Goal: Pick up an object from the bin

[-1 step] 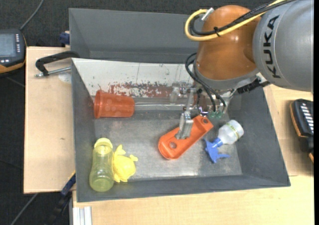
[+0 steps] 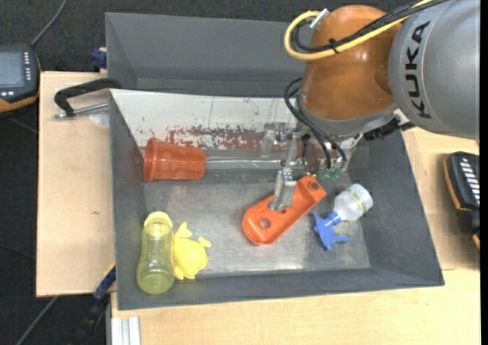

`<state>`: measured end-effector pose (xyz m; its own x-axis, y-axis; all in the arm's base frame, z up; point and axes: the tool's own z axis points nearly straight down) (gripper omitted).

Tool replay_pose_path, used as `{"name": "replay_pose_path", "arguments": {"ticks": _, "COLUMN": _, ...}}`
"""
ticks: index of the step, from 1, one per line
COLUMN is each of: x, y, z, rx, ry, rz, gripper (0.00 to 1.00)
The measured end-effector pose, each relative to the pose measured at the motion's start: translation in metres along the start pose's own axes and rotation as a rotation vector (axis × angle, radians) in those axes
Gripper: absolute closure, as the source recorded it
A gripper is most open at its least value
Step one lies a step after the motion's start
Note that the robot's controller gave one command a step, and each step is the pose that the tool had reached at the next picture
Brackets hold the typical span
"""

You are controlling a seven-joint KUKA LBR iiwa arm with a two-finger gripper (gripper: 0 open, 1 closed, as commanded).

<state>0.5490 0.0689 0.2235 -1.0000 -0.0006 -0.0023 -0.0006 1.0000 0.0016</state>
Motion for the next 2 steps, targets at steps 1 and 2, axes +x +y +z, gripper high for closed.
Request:
{"name": "replay_pose_path", "arguments": {"ticks": 1, "x": 0.012, "y": -0.027, "z": 0.056, "rx": 0.0, "ry": -0.003, "rz": -0.032, "gripper": 0.0}}
{"name": "replay_pose_path", "arguments": {"ticks": 2, "x": 0.013, "y": -0.032, "z": 0.094, "rx": 0.0, "ry": 0.003, "rz": 0.034, "gripper": 0.0}}
